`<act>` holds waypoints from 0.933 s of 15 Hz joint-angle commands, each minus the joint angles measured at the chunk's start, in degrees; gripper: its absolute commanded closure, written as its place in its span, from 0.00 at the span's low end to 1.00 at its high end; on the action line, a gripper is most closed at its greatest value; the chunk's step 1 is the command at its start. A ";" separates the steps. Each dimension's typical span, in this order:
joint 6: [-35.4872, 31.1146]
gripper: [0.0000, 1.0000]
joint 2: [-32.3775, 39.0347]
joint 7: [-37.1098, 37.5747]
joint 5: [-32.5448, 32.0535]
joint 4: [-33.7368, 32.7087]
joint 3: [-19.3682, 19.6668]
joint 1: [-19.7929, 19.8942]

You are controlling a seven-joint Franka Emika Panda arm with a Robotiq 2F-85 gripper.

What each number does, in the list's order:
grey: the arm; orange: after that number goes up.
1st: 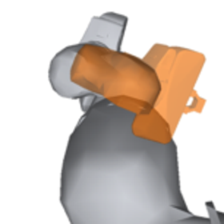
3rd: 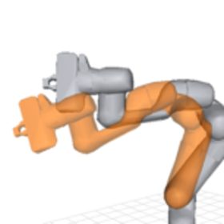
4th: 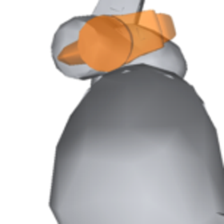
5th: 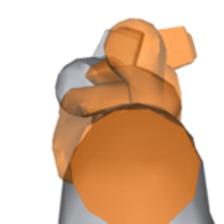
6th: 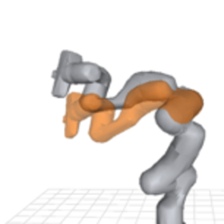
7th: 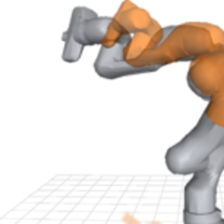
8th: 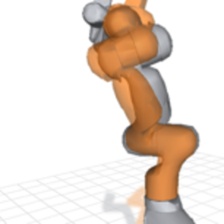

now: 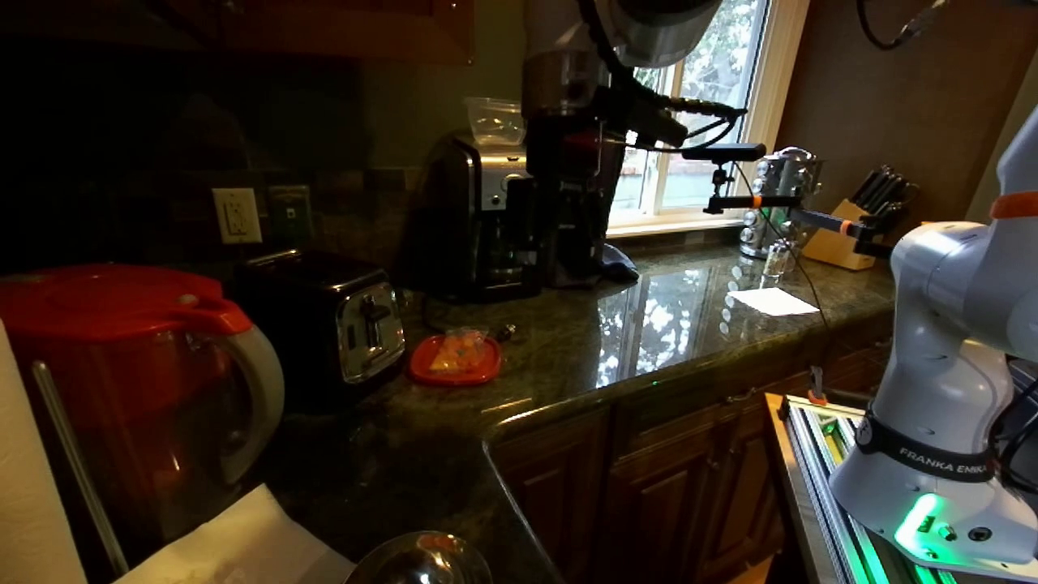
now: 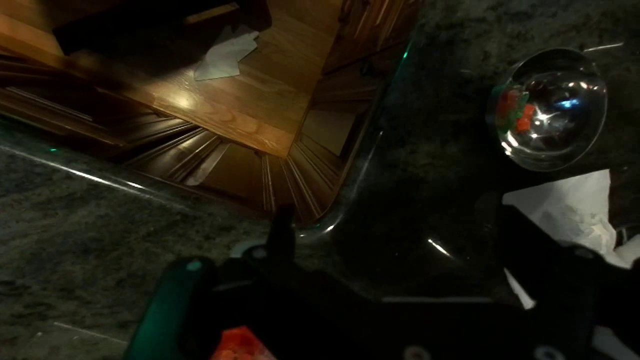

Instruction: Put the metal bowl into the cupboard

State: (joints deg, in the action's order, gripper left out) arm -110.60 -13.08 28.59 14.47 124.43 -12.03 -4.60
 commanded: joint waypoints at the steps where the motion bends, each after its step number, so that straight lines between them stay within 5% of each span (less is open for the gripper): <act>1: -6.33 0.00 5.97 6.47 0.70 -0.87 -3.73 -3.50; 4: -8.32 0.00 10.89 10.49 0.65 -0.64 -4.37 -5.33; 9: -7.37 0.00 8.46 8.94 -0.04 -0.31 -3.25 -5.92; 14: -16.04 0.00 16.63 23.63 -2.44 -1.26 -3.81 -6.58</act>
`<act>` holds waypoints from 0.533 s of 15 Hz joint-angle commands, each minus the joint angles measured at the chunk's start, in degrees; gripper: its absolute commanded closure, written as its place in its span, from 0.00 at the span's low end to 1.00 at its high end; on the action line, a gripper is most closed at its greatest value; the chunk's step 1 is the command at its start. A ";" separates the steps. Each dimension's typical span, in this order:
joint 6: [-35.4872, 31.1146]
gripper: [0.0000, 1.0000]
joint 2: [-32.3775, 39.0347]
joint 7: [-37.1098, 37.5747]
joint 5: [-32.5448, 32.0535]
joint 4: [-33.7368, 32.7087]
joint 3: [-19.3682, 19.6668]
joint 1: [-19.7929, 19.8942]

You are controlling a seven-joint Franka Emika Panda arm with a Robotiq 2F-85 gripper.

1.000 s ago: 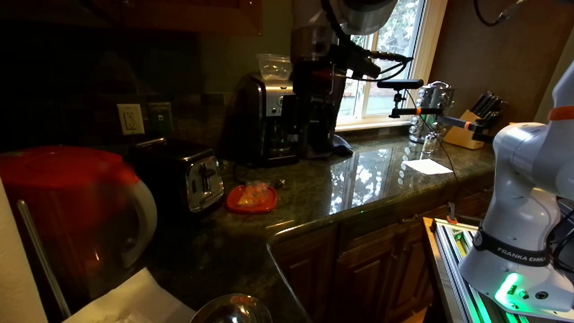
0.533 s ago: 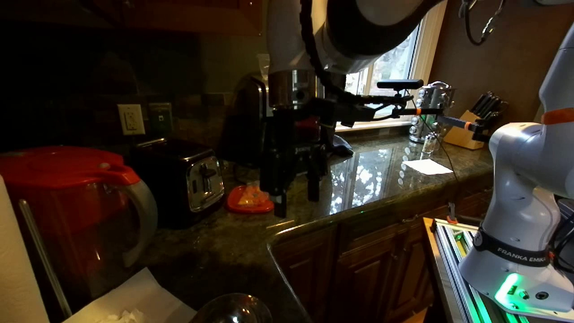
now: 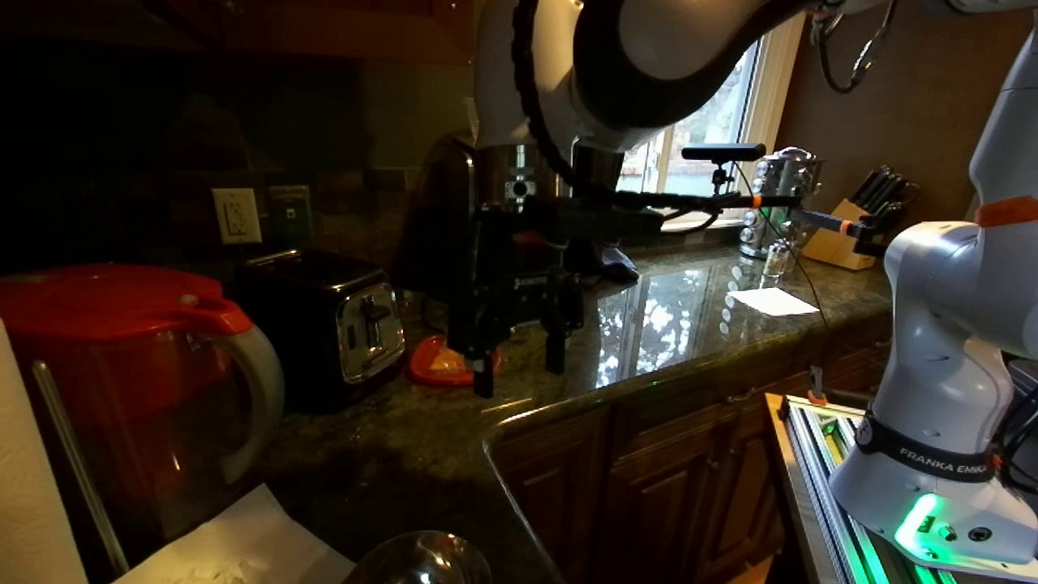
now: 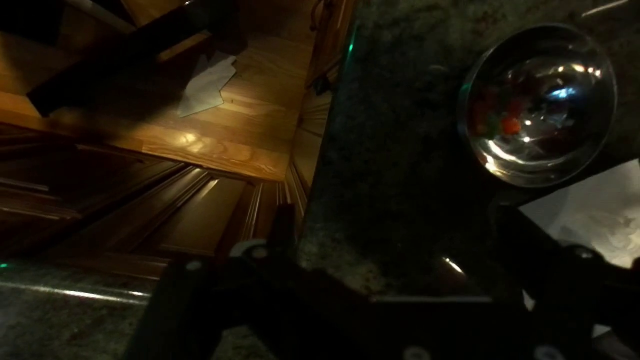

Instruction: Put the metal bowl into the cupboard

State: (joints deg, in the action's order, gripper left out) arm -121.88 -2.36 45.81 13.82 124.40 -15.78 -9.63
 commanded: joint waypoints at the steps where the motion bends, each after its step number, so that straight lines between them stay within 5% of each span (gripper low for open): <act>1: -5.86 0.00 7.89 6.80 -1.20 -1.89 0.05 -2.15; 8: -11.21 0.00 15.73 11.67 -5.32 -6.37 0.45 -8.03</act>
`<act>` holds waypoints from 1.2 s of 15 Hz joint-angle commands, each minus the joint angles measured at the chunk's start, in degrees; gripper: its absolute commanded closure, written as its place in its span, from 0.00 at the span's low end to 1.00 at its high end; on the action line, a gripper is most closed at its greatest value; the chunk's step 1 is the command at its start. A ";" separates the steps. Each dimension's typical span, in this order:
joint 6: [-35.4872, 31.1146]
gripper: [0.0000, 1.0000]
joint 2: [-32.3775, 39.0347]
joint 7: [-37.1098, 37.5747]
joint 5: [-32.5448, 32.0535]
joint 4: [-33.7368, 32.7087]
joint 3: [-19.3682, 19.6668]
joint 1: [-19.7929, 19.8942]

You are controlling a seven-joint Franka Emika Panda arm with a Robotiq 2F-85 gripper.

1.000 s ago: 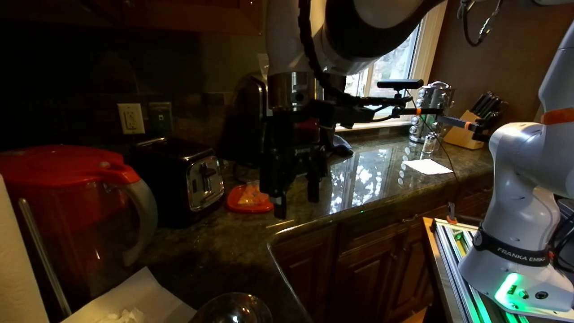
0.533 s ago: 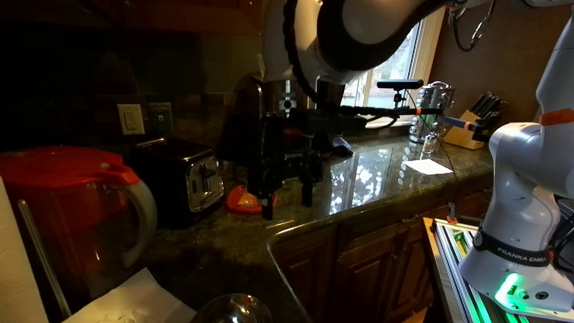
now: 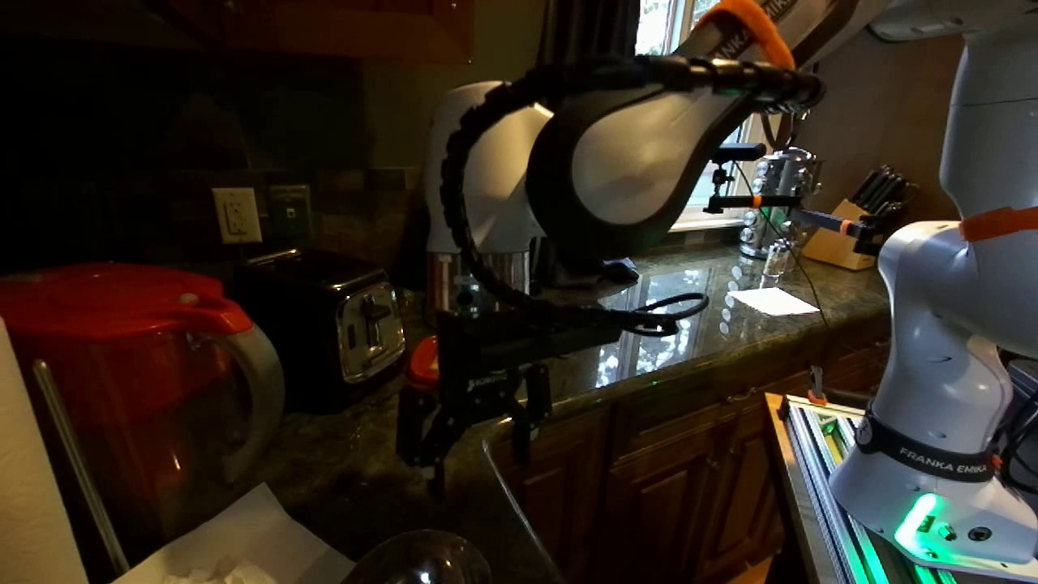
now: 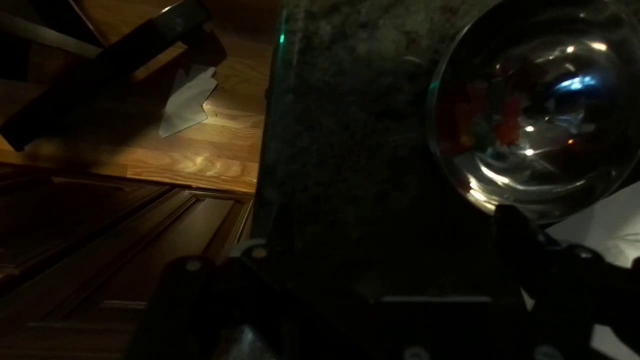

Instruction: Put the metal bowl into the cupboard

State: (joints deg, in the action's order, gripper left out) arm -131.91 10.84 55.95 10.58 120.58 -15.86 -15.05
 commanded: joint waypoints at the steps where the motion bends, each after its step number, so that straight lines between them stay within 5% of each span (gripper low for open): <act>1: -1.12 0.00 3.10 1.09 -2.37 -3.14 0.50 -3.20; 8: -1.04 0.07 5.87 -0.21 -2.15 -4.56 0.89 -5.02; 18: -1.05 0.86 6.27 -7.74 -1.38 -4.14 0.81 -4.79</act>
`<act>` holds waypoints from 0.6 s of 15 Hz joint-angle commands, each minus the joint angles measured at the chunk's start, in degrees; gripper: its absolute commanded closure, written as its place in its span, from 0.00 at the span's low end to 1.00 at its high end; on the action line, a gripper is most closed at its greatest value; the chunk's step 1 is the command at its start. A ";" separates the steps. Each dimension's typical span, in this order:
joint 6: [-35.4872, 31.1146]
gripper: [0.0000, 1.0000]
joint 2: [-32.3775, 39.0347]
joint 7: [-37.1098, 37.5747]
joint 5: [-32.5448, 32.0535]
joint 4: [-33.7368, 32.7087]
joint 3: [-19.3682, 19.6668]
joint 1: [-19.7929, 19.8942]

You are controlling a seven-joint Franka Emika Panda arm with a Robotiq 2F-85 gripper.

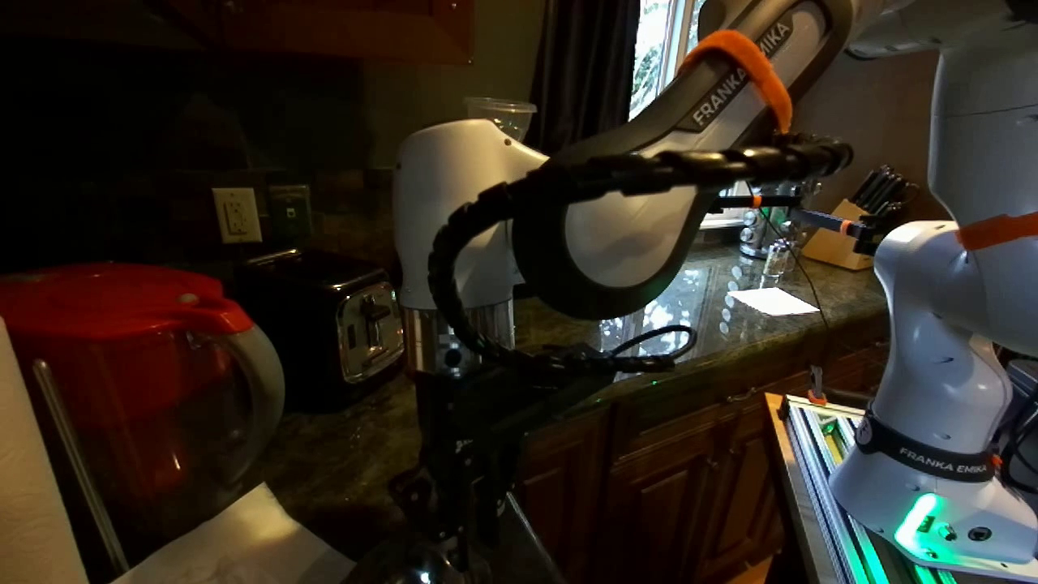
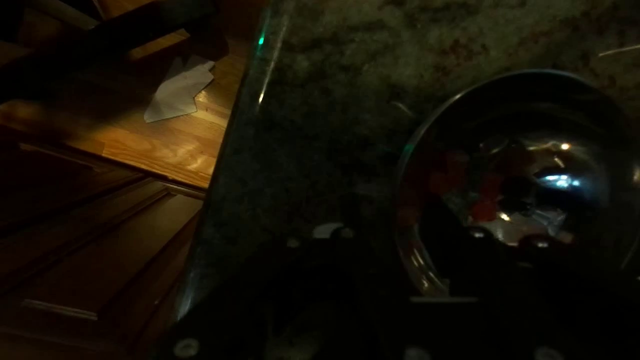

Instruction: Put the metal bowl into the cupboard

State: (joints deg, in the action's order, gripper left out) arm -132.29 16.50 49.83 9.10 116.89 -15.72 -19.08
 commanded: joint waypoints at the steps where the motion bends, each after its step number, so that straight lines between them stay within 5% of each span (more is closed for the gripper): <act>1: -0.59 0.95 0.64 -1.94 0.17 -0.40 0.69 -0.74; 9: -0.48 0.99 -3.63 -0.41 0.66 1.85 1.46 -0.40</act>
State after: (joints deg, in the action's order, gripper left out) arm -132.29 16.19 48.33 9.11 116.90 -15.26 -19.07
